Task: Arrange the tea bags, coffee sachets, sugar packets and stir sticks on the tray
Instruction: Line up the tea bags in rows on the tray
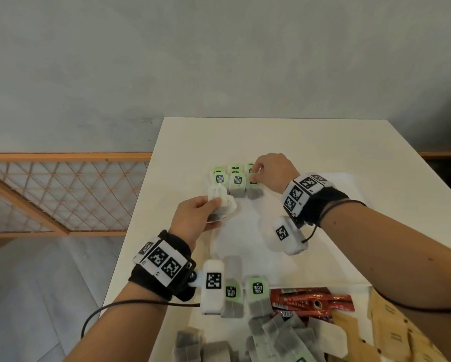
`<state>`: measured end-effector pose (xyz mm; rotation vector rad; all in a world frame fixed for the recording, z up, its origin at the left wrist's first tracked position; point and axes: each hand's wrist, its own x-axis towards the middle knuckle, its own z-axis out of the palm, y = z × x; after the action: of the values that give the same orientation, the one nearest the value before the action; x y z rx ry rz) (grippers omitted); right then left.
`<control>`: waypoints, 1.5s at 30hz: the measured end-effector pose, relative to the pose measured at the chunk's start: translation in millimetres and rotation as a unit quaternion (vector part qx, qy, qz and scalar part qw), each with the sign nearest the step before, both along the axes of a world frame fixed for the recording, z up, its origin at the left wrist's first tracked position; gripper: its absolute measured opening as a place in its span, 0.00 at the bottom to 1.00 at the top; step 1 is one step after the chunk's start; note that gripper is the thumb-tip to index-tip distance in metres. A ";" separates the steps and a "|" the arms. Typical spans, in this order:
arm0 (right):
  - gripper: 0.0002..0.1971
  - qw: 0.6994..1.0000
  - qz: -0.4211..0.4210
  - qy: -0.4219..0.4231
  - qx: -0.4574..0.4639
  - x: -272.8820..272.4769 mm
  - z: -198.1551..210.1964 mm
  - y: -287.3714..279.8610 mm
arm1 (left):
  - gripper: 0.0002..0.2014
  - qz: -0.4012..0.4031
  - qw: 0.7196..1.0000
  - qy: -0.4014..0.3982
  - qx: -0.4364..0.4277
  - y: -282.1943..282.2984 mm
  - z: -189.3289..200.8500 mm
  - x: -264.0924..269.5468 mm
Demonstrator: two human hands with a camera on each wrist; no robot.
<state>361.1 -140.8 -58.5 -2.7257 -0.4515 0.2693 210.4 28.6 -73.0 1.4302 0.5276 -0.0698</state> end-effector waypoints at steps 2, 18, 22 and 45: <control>0.15 0.998 -0.024 -0.024 0.060 -13.5 -0.2 -7.1 | 0.07 -0.001 1.000 -0.006 -0.007 -4.5 2.5 -1.2; 0.07 0.922 -0.076 0.174 0.336 -119.2 10.8 -29.9 | 0.10 -0.062 0.912 -0.139 0.381 -36.9 11.7 -27.5; 0.07 0.890 -0.094 0.198 0.399 -128.0 20.2 -25.2 | 0.13 -0.113 0.894 -0.153 0.406 -49.9 13.3 -35.0; 0.06 0.947 -0.040 0.162 0.273 -74.5 -17.4 14.0 | 0.07 0.019 0.980 -0.049 0.193 17.0 -9.3 -8.0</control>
<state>286.6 -126.8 -75.9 -2.1017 -0.2699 0.4803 202.5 45.6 -82.3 1.7902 0.5050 0.1412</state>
